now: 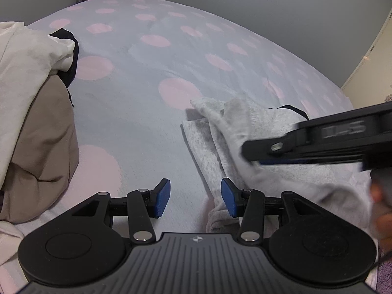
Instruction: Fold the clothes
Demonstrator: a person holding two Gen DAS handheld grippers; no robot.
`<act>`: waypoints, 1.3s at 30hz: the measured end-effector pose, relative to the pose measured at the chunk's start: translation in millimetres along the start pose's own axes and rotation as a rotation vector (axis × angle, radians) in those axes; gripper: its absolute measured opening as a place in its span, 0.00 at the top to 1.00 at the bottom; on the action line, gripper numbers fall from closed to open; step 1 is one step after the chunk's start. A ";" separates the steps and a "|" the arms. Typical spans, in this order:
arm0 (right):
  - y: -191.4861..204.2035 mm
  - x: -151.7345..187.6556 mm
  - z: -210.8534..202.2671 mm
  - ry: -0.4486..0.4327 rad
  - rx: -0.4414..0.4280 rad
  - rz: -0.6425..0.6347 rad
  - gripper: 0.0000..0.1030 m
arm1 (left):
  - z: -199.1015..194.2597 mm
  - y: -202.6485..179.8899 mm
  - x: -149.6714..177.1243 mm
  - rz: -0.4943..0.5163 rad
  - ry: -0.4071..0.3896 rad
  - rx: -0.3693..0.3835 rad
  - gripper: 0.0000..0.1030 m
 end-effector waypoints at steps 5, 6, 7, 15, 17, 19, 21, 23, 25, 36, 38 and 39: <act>-4.9 -0.2 -49.6 -0.101 -0.011 -0.034 0.77 | -11.5 -5.8 -1.2 0.023 -0.013 0.001 0.58; -8.7 3.5 -59.3 -0.124 -0.002 -0.043 0.77 | -15.6 -5.7 -2.0 0.016 -0.019 0.005 0.58; -12.7 8.5 -67.9 -0.143 0.009 -0.053 0.76 | -19.8 -5.8 -2.6 0.008 -0.025 0.011 0.58; -55.7 88.2 -94.9 -0.190 0.110 -0.072 0.75 | -40.5 -28.8 22.3 -0.024 0.015 0.104 0.52; -72.6 106.5 -100.4 -0.215 0.182 -0.089 0.75 | -42.1 -40.5 31.1 0.006 0.020 0.108 0.49; -89.1 120.4 -108.7 -0.246 0.263 -0.118 0.75 | -36.7 -47.9 39.5 0.048 0.037 0.076 0.48; -102.0 133.8 -113.0 -0.252 0.304 -0.143 0.74 | -27.3 -49.7 48.1 0.081 0.055 0.032 0.48; -113.9 146.9 -114.6 -0.247 0.323 -0.160 0.74 | -17.5 -45.5 56.4 0.091 0.077 -0.005 0.48; -125.4 157.2 -110.7 -0.230 0.309 -0.141 0.74 | -9.2 -39.8 63.9 0.092 0.096 -0.033 0.48; -146.5 166.9 -100.5 -0.189 0.205 -0.004 0.80 | -13.1 -38.3 63.1 0.123 0.068 -0.073 0.48; -148.8 164.3 -111.3 -0.201 0.213 -0.001 0.76 | -24.2 -35.2 56.4 0.102 0.045 -0.067 0.48; -149.9 162.4 -117.0 -0.212 0.218 -0.003 0.74 | -29.1 -34.7 51.5 0.093 0.025 -0.065 0.48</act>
Point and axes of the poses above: each gripper's, at about its wrist camera, not at the fingertips, and z roughly the way its jaws point, y to its left, x to its underside, the point moved 9 cm from there along z, roughly the way its jaws point, and after that the axes turned 5 degrees about -z, right-handed, at the moved point
